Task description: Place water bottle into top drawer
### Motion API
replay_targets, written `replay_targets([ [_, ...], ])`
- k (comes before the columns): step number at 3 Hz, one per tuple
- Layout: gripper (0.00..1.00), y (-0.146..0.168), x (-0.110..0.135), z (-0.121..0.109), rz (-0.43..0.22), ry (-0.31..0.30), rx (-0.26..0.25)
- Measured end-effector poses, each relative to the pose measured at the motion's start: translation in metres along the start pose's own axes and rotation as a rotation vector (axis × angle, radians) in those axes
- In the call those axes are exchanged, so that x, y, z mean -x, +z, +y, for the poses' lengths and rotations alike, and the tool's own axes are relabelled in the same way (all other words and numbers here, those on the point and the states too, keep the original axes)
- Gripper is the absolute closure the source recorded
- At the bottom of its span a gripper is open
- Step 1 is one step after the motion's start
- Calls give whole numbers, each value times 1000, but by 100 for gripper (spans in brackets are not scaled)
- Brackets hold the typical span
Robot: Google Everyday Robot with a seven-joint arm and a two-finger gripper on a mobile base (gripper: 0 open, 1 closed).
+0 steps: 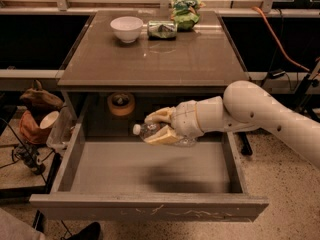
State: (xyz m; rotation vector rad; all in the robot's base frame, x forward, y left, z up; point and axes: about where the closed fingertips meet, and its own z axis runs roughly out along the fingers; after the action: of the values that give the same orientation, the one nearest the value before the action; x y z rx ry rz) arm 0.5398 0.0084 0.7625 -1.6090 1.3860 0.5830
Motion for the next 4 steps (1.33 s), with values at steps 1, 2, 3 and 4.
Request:
replay_targets([
  [1,100,0,0,0,0,0,0],
  [2,100,16,-20,3,-7,17,-17],
  [3,100,61,-59,14,-1,11,-41],
  [4,100,98,-95,21,23,23,-110],
])
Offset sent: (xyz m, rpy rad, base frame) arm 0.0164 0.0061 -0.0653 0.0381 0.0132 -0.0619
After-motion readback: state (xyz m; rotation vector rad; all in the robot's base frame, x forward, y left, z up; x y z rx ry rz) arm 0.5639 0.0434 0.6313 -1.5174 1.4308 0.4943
